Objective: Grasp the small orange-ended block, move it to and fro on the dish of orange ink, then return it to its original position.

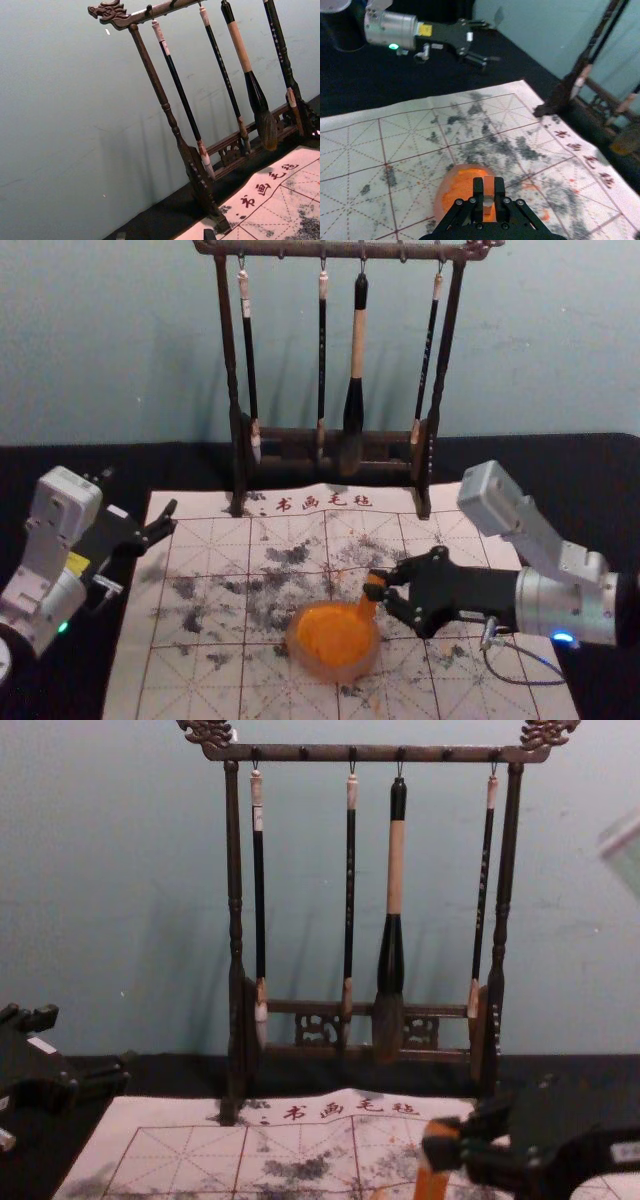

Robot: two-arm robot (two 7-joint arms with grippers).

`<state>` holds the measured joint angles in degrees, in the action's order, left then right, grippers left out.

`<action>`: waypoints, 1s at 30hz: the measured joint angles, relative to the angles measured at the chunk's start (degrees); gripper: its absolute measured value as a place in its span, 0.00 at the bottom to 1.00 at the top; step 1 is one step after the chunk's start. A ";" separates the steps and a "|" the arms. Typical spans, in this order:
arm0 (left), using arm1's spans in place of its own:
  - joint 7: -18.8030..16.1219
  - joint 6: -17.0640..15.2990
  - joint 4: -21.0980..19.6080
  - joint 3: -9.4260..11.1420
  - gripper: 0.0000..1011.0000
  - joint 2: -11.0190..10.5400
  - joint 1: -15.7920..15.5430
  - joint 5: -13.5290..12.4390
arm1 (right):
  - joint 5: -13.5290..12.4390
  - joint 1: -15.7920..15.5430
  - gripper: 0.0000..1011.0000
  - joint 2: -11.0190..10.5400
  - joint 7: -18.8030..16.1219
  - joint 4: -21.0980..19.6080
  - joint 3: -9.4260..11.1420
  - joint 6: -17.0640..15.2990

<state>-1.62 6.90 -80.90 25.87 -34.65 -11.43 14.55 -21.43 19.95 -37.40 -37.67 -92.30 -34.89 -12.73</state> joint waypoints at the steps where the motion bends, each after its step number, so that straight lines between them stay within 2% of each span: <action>1: 0.00 0.00 0.00 0.00 0.99 0.00 0.00 0.00 | -0.50 -0.29 0.09 -0.38 0.30 -0.35 0.67 -0.02; 2: 0.00 0.00 0.00 0.00 0.99 0.00 0.01 0.00 | -0.50 -0.29 0.09 -0.38 0.30 -0.35 0.67 -0.02; 3: 0.00 0.00 0.00 0.00 0.99 0.00 0.00 0.00 | -1.35 -0.77 0.09 -0.96 0.81 -0.70 1.75 -0.04; 16: 0.00 0.00 0.00 0.00 0.99 0.00 0.00 0.00 | -4.10 -3.43 0.09 -3.97 3.96 -0.78 6.85 -0.19; 21: 0.00 0.00 0.00 0.00 0.99 0.00 0.00 0.00 | -4.61 -4.40 0.09 -4.74 4.60 -0.67 8.21 -0.14; 30: 0.00 0.00 0.00 0.00 0.99 0.00 0.00 0.00 | -4.91 -5.97 0.09 -6.00 4.67 -1.12 9.32 0.03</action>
<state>-1.62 6.91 -80.90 25.86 -34.64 -11.43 14.55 -26.34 13.98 -43.40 -33.00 -93.42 -25.58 -12.70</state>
